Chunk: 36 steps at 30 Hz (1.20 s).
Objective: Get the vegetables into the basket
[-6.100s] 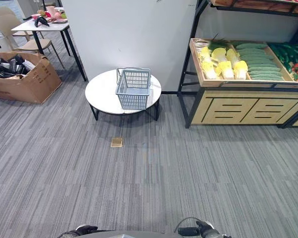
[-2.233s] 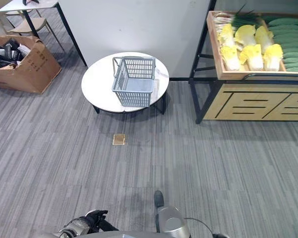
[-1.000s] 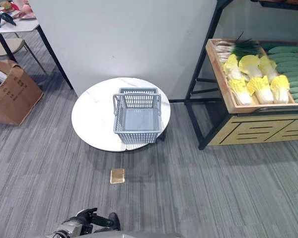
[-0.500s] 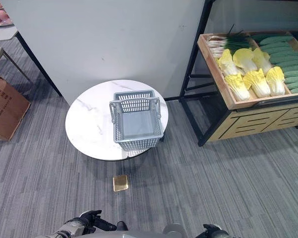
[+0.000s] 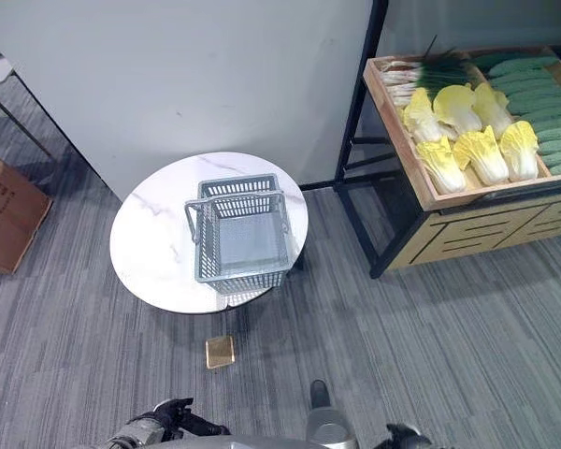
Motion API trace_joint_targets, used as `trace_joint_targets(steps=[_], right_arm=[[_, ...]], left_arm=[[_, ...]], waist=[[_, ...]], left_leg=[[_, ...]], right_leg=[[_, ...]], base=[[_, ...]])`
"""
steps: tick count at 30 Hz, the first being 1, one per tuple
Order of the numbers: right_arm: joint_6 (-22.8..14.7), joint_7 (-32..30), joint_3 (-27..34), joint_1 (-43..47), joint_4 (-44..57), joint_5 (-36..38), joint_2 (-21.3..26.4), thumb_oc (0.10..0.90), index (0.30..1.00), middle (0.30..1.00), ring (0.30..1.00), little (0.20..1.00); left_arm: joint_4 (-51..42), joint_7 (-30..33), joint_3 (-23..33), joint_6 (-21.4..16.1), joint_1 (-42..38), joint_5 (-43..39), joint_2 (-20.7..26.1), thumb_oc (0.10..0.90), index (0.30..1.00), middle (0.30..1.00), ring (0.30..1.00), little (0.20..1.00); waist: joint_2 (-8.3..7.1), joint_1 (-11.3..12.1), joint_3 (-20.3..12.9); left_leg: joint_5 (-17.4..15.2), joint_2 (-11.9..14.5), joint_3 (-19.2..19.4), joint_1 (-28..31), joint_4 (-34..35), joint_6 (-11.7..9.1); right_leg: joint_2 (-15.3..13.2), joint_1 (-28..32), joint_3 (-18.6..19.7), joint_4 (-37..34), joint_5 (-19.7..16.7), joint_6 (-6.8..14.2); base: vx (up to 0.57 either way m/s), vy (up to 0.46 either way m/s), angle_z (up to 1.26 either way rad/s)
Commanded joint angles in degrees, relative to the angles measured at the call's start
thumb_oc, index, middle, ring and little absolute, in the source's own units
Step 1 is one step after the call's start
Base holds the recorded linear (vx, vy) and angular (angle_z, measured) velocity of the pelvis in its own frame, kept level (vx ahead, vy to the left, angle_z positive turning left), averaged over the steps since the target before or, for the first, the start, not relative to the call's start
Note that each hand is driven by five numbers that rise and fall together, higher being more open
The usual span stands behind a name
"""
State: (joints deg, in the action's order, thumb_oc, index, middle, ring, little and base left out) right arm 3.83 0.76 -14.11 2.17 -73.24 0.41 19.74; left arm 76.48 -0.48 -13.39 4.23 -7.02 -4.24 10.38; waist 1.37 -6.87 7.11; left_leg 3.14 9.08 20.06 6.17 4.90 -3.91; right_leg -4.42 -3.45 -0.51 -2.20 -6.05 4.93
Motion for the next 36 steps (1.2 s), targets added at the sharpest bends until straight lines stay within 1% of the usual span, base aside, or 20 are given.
trace_joint_targets(steps=[1, 2, 3, 4, 5, 6, 7, 13, 15, 17, 18, 19, 21, 23, 24, 25, 31, 32, 34, 36], right_arm=[[-1.14, -0.94, -0.7, 2.31, 0.68, 3.16, 0.03, 0.9, 1.0, 1.0, 1.0, 1.0], [-1.79, -1.33, 0.22, 2.23, 3.87, 5.15, 0.23, 0.9, 1.0, 1.0, 1.0, 1.0], [-2.55, -2.14, 1.51, 1.44, 12.31, 6.82, 1.52, 0.9, 1.0, 1.0, 1.0, 1.0], [-2.89, -2.26, 2.4, 0.5, 17.93, 7.1, 2.66, 0.9, 1.0, 1.0, 1.0, 1.0], [-2.67, -2.25, 2.48, 0.22, 18.29, 7.07, 2.75, 0.9, 1.0, 1.0, 1.0, 1.0], [-3.61, -3.14, 3.92, -0.32, 27.85, 6.49, 5.23, 0.9, 1.0, 1.0, 1.0, 1.0], [-3.85, -3.18, 4.45, 0.13, 30.77, 6.73, 6.22, 0.9, 1.0, 1.0, 1.0, 1.0], [-4.11, -3.4, 5.04, 3.8, 40.56, 5.18, 10.0, 0.9, 1.0, 1.0, 1.0, 1.0], [-4.6, -4.37, 5.72, 7.35, 47.88, 3.11, 12.72, 0.9, 1.0, 1.0, 1.0, 1.0], [-4.92, -4.78, 5.65, 8.46, 49.64, 3.18, 13.1, 0.9, 1.0, 1.0, 1.0, 1.0], [-5.17, -4.29, 4.58, 11.43, 53.57, 2.21, 14.54, 0.9, 1.0, 1.0, 1.0, 1.0], [-5.12, -4.28, 4.53, 11.5, 53.59, 2.21, 14.57, 0.9, 1.0, 1.0, 1.0, 1.0], [-5.4, -3.47, 3.14, 14.86, 58.52, 0.95, 16.34, 0.9, 1.0, 1.0, 1.0, 1.0], [-5.3, -3.88, 0.64, 19.28, 59.69, -0.67, 17.12, 0.9, 1.0, 1.0, 1.0, 1.0], [-5.33, -3.91, 0.5, 19.48, 59.56, -0.68, 17.11, 0.9, 1.0, 1.0, 1.0, 1.0], [-5.17, -4.6, -1.49, 23.69, 59.09, -1.51, 17.77, 0.9, 1.0, 1.0, 1.0, 1.0], [-3.57, -5.76, -9.91, 38.16, 51.49, -2.23, 17.32, 0.9, 1.0, 1.0, 1.0, 1.0], [-3.69, -5.81, -10.13, 38.5, 51.18, -2.18, 17.25, 0.9, 1.0, 1.0, 1.0, 1.0], [-2.47, -6.31, -13.66, 46.07, 45.94, -3.28, 18.03, 0.9, 1.0, 1.0, 1.0, 1.0], [-2.31, -6.54, -14.61, 48.07, 44.56, -3.47, 17.94, 0.9, 1.0, 1.0, 1.0, 1.0]], left_arm=[[1.87, 0.94, 0.67, 0.04, 0.98, 2.35, 2.62, 0.9, 1.0, 1.0, 1.0, 1.0], [1.75, 1.1, 1.13, -0.16, 1.3, 1.96, 2.67, 0.9, 1.0, 1.0, 1.0, 1.0], [1.3, 1.12, 1.86, -0.41, 1.98, 1.69, 2.67, 0.9, 1.0, 1.0, 1.0, 1.0], [0.84, 1.07, 2.34, -0.55, 2.61, 1.87, 2.6, 0.9, 1.0, 1.0, 1.0, 1.0], [0.8, 1.07, 2.28, -0.54, 2.69, 1.89, 2.55, 0.9, 1.0, 1.0, 1.0, 1.0], [0.5, 1.11, 2.89, -0.5, 3.38, 2.42, 2.42, 0.9, 1.0, 1.0, 1.0, 1.0], [0.49, 1.24, 2.92, -0.51, 3.59, 2.58, 2.12, 0.9, 1.0, 1.0, 1.0, 1.0], [0.7, 1.16, 2.89, -0.28, 3.56, 3.35, 1.2, 0.9, 1.0, 1.0, 1.0, 1.0], [0.41, 1.36, 3.19, 0.0, 3.74, 3.36, 0.67, 0.9, 1.0, 1.0, 1.0, 1.0], [0.4, 1.47, 3.19, 0.01, 3.69, 3.36, 0.48, 0.9, 1.0, 1.0, 1.0, 1.0], [0.44, 1.53, 3.31, 0.29, 4.0, 3.35, 0.32, 0.9, 1.0, 1.0, 1.0, 1.0], [0.44, 1.54, 3.36, 0.3, 3.98, 3.36, 0.28, 0.9, 1.0, 1.0, 1.0, 1.0], [0.27, 1.64, 3.57, 0.42, 4.35, 3.0, 0.35, 0.9, 1.0, 1.0, 1.0, 1.0], [0.41, 1.74, 3.26, 0.71, 4.62, 3.26, 0.33, 0.9, 1.0, 1.0, 1.0, 1.0], [0.4, 1.74, 3.36, 0.73, 4.59, 3.27, 0.29, 0.9, 1.0, 1.0, 1.0, 1.0], [0.74, 2.03, 3.2, 0.88, 4.71, 3.07, 0.6, 0.9, 1.0, 1.0, 1.0, 1.0], [0.46, 2.87, 1.33, 1.03, 4.16, 0.7, 0.58, 0.9, 1.0, 1.0, 1.0, 1.0], [0.46, 2.87, 1.45, 1.04, 4.09, 0.69, 0.54, 0.9, 1.0, 1.0, 1.0, 1.0], [0.55, 3.3, 1.14, 1.06, 3.76, -0.83, 1.18, 0.9, 1.0, 1.0, 1.0, 1.0], [0.62, 3.57, 1.15, 1.07, 3.54, -1.17, 1.26, 0.9, 1.0, 1.0, 1.0, 1.0]], waist=[[-1.98, -0.26, 0.0], [-1.82, -0.39, -0.07], [-1.57, -0.79, -0.25], [-1.42, -0.97, -0.32], [-1.37, -0.93, -0.35], [-1.16, -1.17, -0.5], [-1.13, -1.14, -0.62], [-1.3, -0.28, -1.13], [-1.61, 0.38, -1.4], [-1.72, 0.66, -1.42], [-2.06, 1.34, -1.56], [-2.03, 1.27, -1.5], [-2.42, 2.11, -1.44], [-3.07, 3.19, -1.36], [-3.04, 3.08, -1.31], [-3.52, 3.98, -1.05], [-5.47, 6.86, 0.41], [-5.44, 6.74, 0.43], [-6.28, 7.91, 1.6], [-6.39, 7.96, 1.81]], left_leg=[[0.08, -5.08, -1.89, 0.38, 0.1, -1.17], [0.17, -5.01, -1.79, 0.55, 0.1, -1.3], [0.18, -5.07, -1.59, 0.79, 0.1, -1.45], [0.19, -5.11, -1.4, 0.95, 0.1, -1.51], [0.16, -5.1, -1.39, 1.01, 0.1, -1.52], [0.25, -5.19, -1.28, 1.19, 0.1, -1.63], [0.28, -5.25, -1.29, 1.26, 0.1, -1.68], [0.31, -5.11, -1.6, 1.47, 0.1, -1.79], [0.1, -5.05, -1.84, 1.72, 0.1, -1.7], [0.01, -5.05, -1.98, 1.77, 0.1, -1.64], [-0.15, -4.99, -2.23, 1.87, 0.1, -1.56], [-0.17, -4.99, -2.25, 1.9, 0.1, -1.55], [-0.22, -4.9, -2.61, 1.78, 0.1, -1.51], [-0.38, -4.68, -3.14, 1.61, 0.1, -1.43], [-0.39, -4.68, -3.17, 1.61, 0.1, -1.43], [-0.31, -4.5, -3.52, 1.23, 0.1, -1.45], [0.33, -4.0, -4.95, -1.86, 0.1, -1.59], [0.35, -4.0, -4.97, -1.92, 0.1, -1.59], [0.77, -3.72, -5.68, -4.0, 0.1, -1.76], [0.88, -3.72, -5.96, -4.64, 0.1, -1.78]], right_leg=[[-2.2, 3.28, 2.53, 1.69, 1.57, 2.99], [-2.13, 3.54, 2.67, 1.69, 1.7, 2.91], [-1.95, 3.9, 2.97, 1.43, 1.73, 2.81], [-1.89, 4.06, 3.05, 1.4, 1.76, 2.76], [-1.89, 4.12, 3.06, 1.4, 1.77, 2.77], [-1.86, 4.34, 3.24, 1.17, 1.76, 2.7], [-1.88, 4.54, 3.2, 0.9, 1.72, 2.63], [-1.83, 5.54, 2.66, 0.04, 1.69, 2.5], [-1.72, 6.13, 2.24, -0.07, 1.82, 2.39], [-1.71, 6.41, 2.13, -0.13, 1.9, 2.36], [-1.66, 6.69, 1.87, -0.2, 2.11, 2.28], [-1.66, 6.74, 1.84, -0.21, 2.12, 2.29], [-1.67, 6.93, 1.49, -0.31, 2.27, 2.22], [-1.65, 7.17, 0.93, -0.37, 2.38, 2.18], [-1.65, 7.19, 0.9, -0.37, 2.4, 2.18], [-1.64, 7.05, 0.62, -0.39, 2.43, 2.17], [-1.53, 5.44, -0.67, -1.06, 1.89, 2.21], [-1.53, 5.38, -0.68, -1.06, 1.88, 2.21], [-1.52, 3.93, -0.99, -1.29, 1.41, 2.21], [-1.48, 3.43, -1.04, -1.35, 1.3, 2.18]], base=[[0.04, -0.068, 0.02], [0.04, -0.054, -0.01], [0.04, -0.038, -0.03], [0.03, -0.015, -0.02], [0.03, -0.013, -0.06], [0.02, -0.013, -0.1], [0.02, -0.013, -0.13], [0.0, -0.005, -0.03], [0.04, -0.029, 0.03], [0.02, -0.016, 0.04], [0.02, -0.01, 0.04], [0.02, -0.007, 0.05], [0.01, -0.002, 0.08], [0.02, -0.019, 0.11], [0.01, -0.009, 0.12], [-0.04, -0.004, 0.12], [-0.03, -0.011, 0.22], [-0.03, -0.004, 0.19], [-0.06, 0.005, 0.16], [-0.02, 0.002, 0.18]])
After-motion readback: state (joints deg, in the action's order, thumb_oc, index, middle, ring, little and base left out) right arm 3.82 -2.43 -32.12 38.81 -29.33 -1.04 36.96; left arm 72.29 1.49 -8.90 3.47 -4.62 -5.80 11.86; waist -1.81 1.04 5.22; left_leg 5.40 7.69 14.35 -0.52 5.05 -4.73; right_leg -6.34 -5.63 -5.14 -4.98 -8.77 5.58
